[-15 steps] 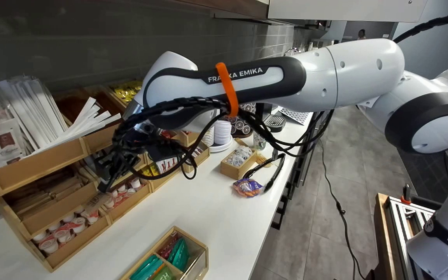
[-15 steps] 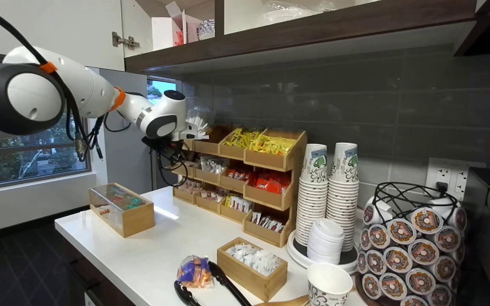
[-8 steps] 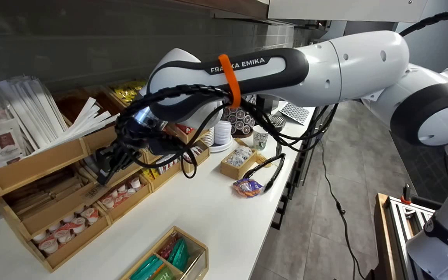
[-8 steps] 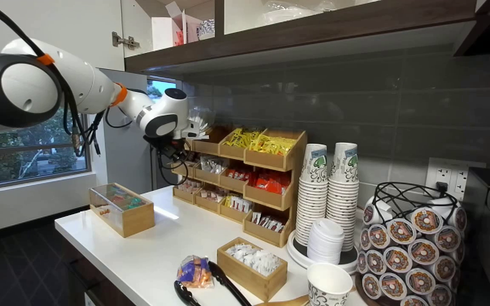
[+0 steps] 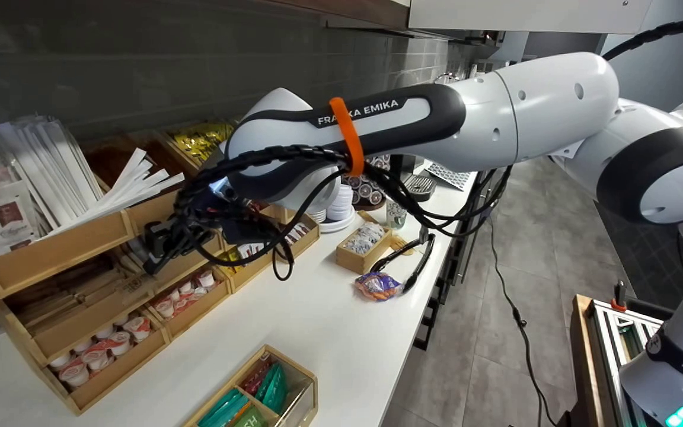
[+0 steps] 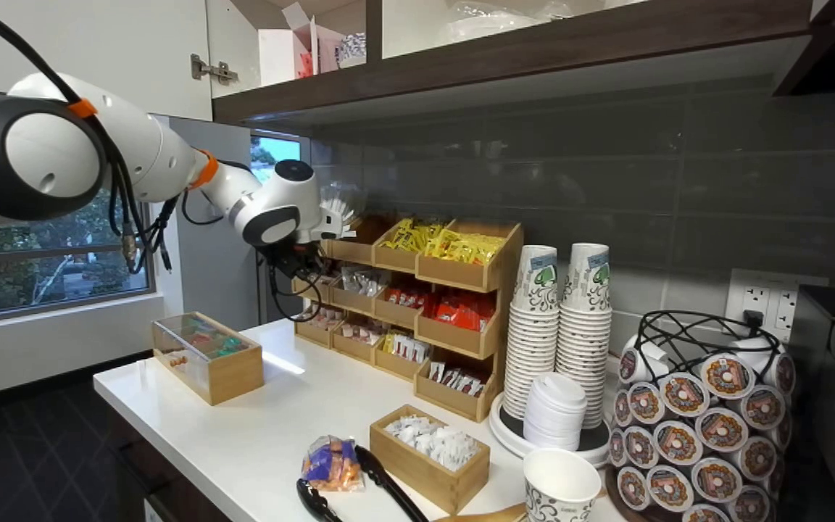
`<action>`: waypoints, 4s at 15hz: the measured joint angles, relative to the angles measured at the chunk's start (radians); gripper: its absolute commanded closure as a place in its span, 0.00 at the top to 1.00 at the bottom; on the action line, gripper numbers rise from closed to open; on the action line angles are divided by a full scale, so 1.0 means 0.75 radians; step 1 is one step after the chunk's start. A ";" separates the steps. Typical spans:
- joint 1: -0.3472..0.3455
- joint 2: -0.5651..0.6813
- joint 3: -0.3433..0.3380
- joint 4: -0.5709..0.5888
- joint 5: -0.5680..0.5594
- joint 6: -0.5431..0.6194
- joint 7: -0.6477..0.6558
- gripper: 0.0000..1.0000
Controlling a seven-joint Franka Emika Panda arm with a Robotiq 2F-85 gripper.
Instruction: Move the brown sachet, which is on the counter, closer to the other sachets
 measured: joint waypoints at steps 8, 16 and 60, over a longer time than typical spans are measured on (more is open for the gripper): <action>-0.002 0.048 0.047 -0.001 0.082 0.175 0.008 0.00; -0.012 0.128 0.107 0.059 0.174 0.358 0.052 0.00; -0.272 0.237 0.617 0.142 -0.146 0.616 -0.006 1.00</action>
